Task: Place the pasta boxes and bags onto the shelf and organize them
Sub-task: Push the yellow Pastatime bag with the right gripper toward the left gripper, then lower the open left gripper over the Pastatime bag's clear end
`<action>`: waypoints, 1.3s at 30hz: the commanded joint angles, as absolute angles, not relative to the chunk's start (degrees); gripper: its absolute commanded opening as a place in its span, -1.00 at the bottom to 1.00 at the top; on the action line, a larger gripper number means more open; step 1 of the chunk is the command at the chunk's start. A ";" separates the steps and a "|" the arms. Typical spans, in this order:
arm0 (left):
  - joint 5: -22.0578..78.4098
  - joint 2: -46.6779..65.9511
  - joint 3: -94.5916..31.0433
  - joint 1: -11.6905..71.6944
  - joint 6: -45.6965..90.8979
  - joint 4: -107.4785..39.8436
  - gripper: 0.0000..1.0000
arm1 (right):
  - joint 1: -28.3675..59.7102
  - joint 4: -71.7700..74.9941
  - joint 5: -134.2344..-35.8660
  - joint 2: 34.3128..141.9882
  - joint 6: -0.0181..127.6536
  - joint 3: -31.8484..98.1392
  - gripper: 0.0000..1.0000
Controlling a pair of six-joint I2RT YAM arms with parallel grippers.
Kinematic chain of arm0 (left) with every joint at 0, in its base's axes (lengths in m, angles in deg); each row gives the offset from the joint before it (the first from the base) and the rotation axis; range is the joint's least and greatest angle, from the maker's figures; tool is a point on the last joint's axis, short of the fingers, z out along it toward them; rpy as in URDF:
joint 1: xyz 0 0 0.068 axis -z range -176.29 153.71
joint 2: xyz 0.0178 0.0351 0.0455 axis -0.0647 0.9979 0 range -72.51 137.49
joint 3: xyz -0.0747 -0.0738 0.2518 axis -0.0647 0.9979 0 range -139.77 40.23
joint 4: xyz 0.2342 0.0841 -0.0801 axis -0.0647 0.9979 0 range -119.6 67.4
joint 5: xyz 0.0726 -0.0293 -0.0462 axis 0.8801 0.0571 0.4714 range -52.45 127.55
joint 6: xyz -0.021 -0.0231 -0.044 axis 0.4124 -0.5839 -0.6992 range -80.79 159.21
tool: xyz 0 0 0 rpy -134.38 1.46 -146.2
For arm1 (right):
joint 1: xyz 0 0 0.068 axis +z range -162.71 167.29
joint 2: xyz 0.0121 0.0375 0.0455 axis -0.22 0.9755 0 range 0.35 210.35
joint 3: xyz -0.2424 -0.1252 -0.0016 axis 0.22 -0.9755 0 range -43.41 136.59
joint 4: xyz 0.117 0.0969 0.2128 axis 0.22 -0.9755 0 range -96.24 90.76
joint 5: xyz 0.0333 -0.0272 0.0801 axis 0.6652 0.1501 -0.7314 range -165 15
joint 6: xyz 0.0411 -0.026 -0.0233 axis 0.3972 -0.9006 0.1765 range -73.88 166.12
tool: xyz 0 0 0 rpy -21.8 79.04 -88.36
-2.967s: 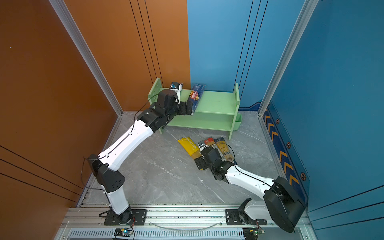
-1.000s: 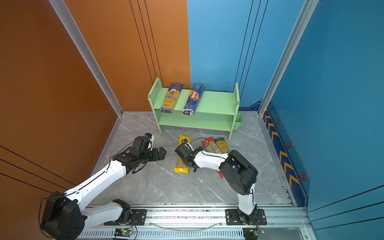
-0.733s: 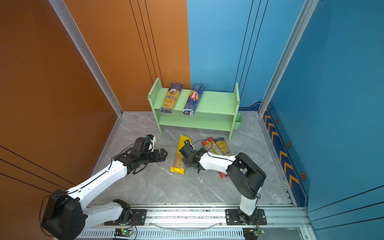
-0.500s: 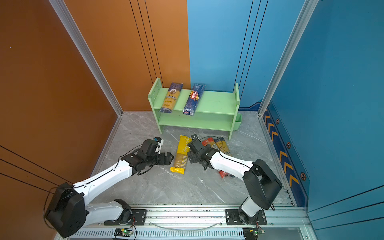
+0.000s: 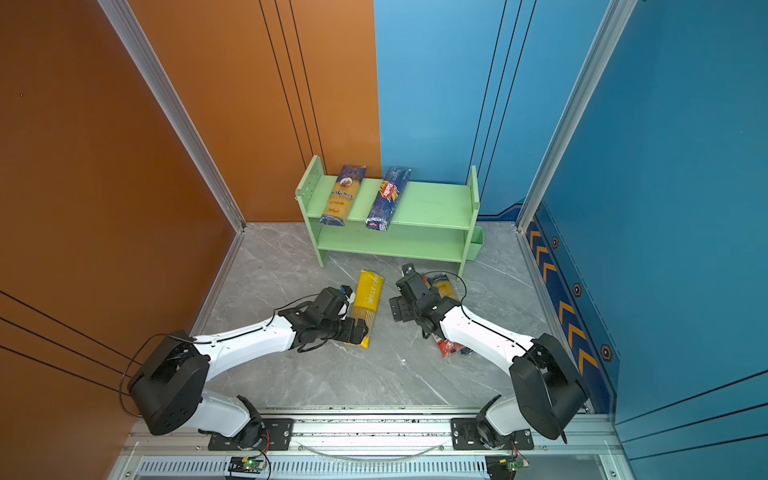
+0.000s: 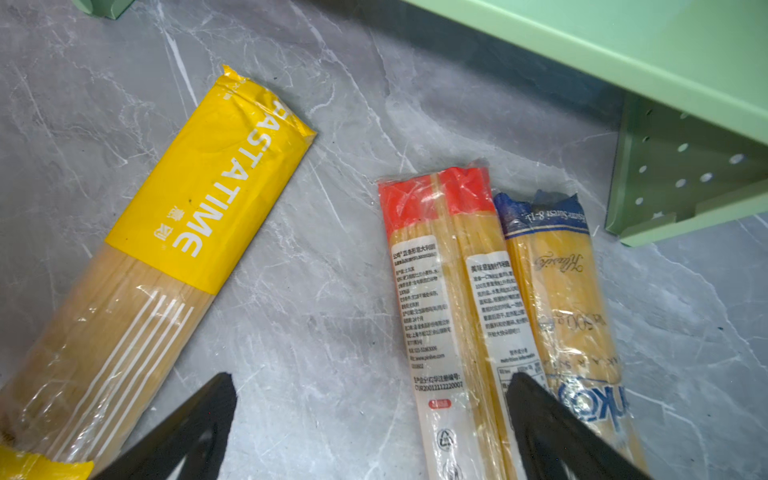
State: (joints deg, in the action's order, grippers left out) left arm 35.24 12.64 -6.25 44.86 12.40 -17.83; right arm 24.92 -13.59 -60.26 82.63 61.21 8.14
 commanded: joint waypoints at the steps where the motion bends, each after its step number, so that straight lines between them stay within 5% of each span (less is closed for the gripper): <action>1: 38.30 14.37 -8.66 46.22 13.30 -17.81 0.96 | 24.15 -13.17 -61.34 80.83 62.09 6.70 1.00; 39: 50.71 24.83 -10.84 50.31 7.65 -18.07 0.96 | 20.68 -9.97 -62.90 79.05 63.96 1.81 1.00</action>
